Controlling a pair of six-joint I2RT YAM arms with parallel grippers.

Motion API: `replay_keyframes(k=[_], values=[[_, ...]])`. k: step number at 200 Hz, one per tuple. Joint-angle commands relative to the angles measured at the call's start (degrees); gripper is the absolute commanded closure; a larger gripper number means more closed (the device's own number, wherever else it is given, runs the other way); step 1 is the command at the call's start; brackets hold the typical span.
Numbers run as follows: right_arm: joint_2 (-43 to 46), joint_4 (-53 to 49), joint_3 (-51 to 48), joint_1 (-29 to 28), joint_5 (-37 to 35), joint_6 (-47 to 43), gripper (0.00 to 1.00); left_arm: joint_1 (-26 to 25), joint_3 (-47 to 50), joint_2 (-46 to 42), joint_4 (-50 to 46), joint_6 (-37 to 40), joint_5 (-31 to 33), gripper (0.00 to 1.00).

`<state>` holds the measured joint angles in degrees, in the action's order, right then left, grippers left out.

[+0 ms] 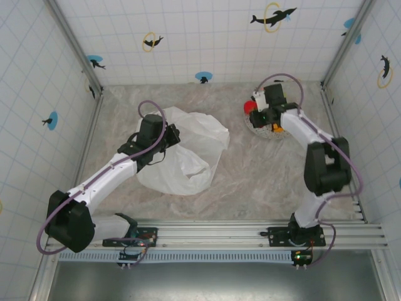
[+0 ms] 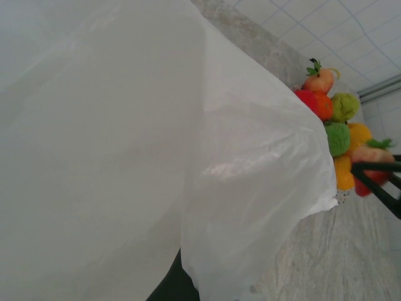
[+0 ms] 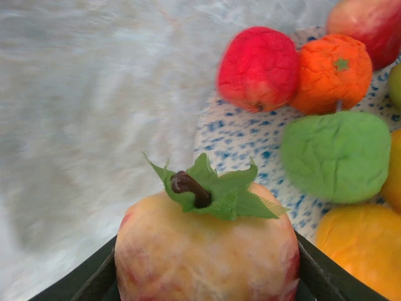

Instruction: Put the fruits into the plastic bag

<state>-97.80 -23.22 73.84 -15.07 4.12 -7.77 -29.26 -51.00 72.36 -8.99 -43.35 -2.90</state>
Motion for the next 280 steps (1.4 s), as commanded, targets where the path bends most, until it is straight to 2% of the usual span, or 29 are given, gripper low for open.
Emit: replay_keyframes(k=[1, 36, 51, 87, 107, 138, 158, 192, 230, 248, 280], values=[[11.5, 6.0, -8.9, -3.2, 8.2, 3.3, 0.51, 0.0, 0.2, -1.3, -1.2, 1.2, -1.8, 1.0], [26.1, 17.5, -24.4, -11.4, 16.8, 7.7, 0.52, 0.0, 0.1, -2.0, -1.7, 0.8, -3.6, 1.0], [28.0, 20.8, -28.2, -16.3, 16.3, 7.6, 0.52, -0.1, -0.2, -2.1, -1.9, 0.4, -5.5, 1.0], [24.3, 26.8, -31.6, -24.4, 11.4, 3.4, 0.51, 0.0, -0.4, -1.9, -2.0, -2.5, -10.4, 1.0], [21.5, 32.3, -33.7, -25.9, 11.8, 3.3, 0.51, -0.1, -0.2, -1.8, -1.3, -3.7, -12.9, 1.0], [17.3, 38.3, -36.4, -26.4, 8.2, 4.9, 0.52, -0.6, -0.3, -1.9, 0.7, -5.9, -17.4, 1.0], [16.8, 44.3, -39.5, -26.9, 5.2, 7.0, 0.52, -2.7, -1.7, -1.7, 1.0, -6.8, -17.6, 1.0], [17.6, 51.6, -42.9, -27.9, -3.3, 16.5, 0.51, -6.1, -2.5, -0.7, 5.2, -10.9, -19.6, 1.0], [16.5, 49.9, -42.1, -31.3, -13.4, 30.5, 0.51, -7.9, -2.8, 1.9, 10.5, -13.8, -21.2, 1.0], [14.7, 49.9, -41.3, -32.1, -16.2, 37.9, 0.51, -8.0, -3.1, 3.6, 11.3, -13.3, -21.8, 1.0], [9.3, 50.3, -37.5, -33.0, -17.6, 45.9, 0.49, -8.0, -3.3, 5.5, 11.8, -11.7, -22.1, 1.0]])
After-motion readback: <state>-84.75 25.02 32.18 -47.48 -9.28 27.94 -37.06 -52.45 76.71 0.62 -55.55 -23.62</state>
